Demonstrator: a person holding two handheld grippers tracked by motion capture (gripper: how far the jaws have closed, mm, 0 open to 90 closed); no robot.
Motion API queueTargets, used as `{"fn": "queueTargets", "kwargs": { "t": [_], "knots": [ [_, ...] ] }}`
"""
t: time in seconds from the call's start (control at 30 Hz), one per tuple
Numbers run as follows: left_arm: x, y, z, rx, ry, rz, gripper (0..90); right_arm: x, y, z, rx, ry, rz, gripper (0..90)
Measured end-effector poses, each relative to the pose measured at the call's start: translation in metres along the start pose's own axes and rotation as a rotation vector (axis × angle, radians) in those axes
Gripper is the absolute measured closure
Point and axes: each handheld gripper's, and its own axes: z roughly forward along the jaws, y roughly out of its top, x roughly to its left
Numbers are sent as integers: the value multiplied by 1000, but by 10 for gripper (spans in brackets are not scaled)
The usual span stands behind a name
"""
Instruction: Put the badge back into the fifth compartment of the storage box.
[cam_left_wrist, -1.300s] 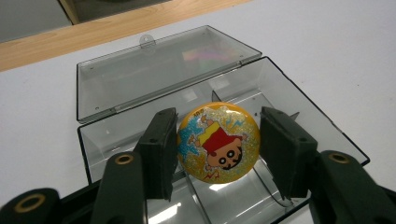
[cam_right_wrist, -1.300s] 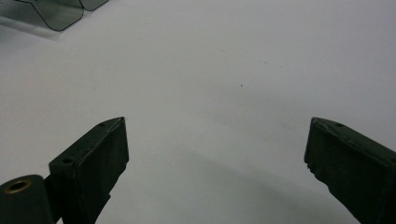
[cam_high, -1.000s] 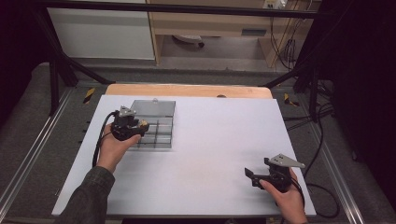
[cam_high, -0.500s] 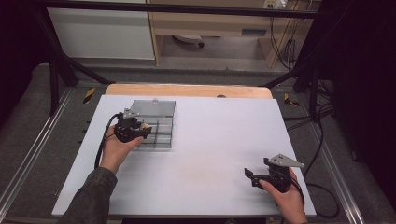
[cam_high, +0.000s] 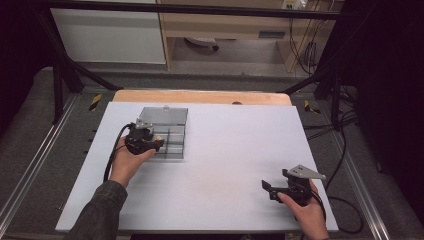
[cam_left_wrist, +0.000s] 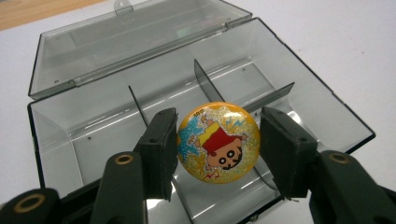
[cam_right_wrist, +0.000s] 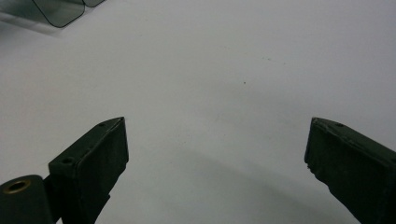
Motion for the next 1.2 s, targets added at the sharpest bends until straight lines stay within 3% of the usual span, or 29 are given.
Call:
{"fn": "queueTargets", "kwargs": {
  "t": [0.33, 0.67, 0.97, 1.2],
  "knots": [
    [1, -1, -1, -22, 4, -16, 424, 0, 0, 0, 2, 1, 0, 67],
    [0, 1, -4, -96, -19, -36, 346, 0, 0, 0, 3, -1, 1, 63],
    [-3, 6, -7, -187, -14, -54, 139, 0, 0, 0, 1, 0, 2, 46],
    [-3, 8, -10, -262, -34, -70, 86, 0, 0, 1, 3, 1, 1, 42]
  ]
}}
